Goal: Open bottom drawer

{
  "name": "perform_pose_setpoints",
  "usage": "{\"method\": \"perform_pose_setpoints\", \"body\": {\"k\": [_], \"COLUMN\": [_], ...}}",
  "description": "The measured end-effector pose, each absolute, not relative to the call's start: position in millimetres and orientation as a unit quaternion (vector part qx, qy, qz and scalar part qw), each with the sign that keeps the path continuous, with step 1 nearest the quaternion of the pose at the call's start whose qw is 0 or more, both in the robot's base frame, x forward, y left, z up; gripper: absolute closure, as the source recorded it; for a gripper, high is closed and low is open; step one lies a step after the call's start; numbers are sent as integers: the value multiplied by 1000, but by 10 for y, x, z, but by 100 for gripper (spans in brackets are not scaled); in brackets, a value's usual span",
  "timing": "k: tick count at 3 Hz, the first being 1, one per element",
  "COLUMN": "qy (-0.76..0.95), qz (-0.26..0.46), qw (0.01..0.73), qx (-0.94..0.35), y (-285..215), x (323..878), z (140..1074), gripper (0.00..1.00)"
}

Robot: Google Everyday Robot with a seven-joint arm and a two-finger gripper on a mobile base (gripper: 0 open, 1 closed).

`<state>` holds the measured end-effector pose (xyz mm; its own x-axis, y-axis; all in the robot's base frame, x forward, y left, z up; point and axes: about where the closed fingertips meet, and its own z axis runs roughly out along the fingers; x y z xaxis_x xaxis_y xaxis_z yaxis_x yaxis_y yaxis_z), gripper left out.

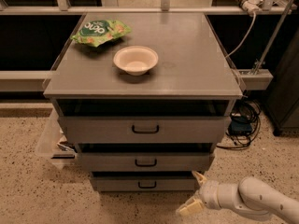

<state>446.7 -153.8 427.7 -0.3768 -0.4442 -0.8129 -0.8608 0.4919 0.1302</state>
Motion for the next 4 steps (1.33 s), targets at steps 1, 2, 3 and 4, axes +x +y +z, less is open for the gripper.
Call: {"method": "perform_pose_setpoints", "body": {"k": [1, 2, 3, 4], "qy": [791, 797, 796, 788], "qz": [278, 277, 297, 323], "qw": [366, 371, 359, 342], "qx": [-404, -387, -386, -396], "y": [-1566, -1622, -1522, -1336], "x": [4398, 4365, 4341, 4363], "z": [4173, 3815, 3279, 2835], "gripper": [0, 0, 0, 0]}}
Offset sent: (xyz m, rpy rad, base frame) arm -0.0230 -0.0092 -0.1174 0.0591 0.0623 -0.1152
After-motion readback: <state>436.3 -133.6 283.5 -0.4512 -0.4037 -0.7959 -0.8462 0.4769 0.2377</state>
